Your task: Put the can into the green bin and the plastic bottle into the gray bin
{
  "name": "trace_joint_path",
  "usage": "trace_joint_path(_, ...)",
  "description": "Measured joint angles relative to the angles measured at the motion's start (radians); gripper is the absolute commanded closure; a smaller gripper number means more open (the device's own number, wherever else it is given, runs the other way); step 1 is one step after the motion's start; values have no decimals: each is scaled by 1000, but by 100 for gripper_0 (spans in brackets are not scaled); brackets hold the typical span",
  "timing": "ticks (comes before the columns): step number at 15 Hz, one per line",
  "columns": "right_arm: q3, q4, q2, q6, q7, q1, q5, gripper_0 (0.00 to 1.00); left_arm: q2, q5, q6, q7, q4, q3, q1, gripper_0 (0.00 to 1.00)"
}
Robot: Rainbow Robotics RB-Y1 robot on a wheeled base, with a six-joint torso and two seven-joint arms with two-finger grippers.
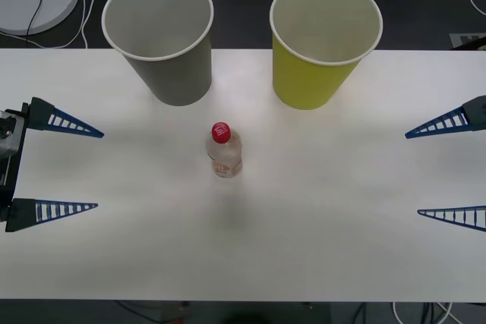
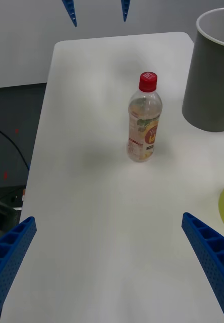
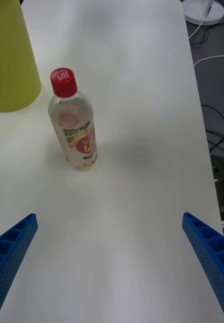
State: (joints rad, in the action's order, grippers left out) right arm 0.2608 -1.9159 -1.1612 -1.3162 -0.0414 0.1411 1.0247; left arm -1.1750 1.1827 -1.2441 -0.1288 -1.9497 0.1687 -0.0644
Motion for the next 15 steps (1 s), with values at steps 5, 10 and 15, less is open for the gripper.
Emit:
trace_joint_path(5,0,0,0,0,0,0,0,0,-1,0,-1,0,4,-6,-7,0)
trace_joint_path(10,0,0,0,0,0,0,0,0,-56,-8,12,8,14,-21,-25,0)
trace_joint_path(15,0,0,0,0,0,0,0,0,-21,-65,114,27,22,-21,-88,0)
